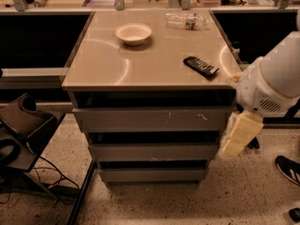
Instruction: Open middle drawer
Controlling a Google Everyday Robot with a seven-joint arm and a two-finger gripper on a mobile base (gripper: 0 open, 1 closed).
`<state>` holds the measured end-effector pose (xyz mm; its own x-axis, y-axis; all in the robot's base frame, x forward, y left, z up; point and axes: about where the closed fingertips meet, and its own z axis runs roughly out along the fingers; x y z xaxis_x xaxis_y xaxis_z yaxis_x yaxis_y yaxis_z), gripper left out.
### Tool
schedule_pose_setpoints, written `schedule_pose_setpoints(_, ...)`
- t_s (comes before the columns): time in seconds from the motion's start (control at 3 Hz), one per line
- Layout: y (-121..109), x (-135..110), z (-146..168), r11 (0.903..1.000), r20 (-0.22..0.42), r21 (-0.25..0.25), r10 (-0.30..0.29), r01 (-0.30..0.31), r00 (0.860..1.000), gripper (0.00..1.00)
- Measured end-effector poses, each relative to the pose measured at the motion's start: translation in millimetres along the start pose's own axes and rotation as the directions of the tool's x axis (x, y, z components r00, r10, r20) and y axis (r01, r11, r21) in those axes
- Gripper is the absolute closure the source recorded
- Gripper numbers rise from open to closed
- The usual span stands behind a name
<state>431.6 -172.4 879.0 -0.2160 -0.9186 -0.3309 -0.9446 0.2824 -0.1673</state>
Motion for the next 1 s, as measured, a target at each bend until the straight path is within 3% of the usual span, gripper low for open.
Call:
schedule_pose_setpoints(0.33, 16, 3, 60, 0.9975, 0.029, -0.066, 0.025, -0.023, 0.999, 0.00)
schedule_pose_setpoints(0.67, 9, 9, 138, 0.9938, 0.016, -0.096, 0.059, -0.057, 0.998, 0.00)
schedule_pose_setpoints(1.0, 8, 9, 138, 0.9941, 0.017, -0.092, 0.059, -0.058, 0.998, 0.00)
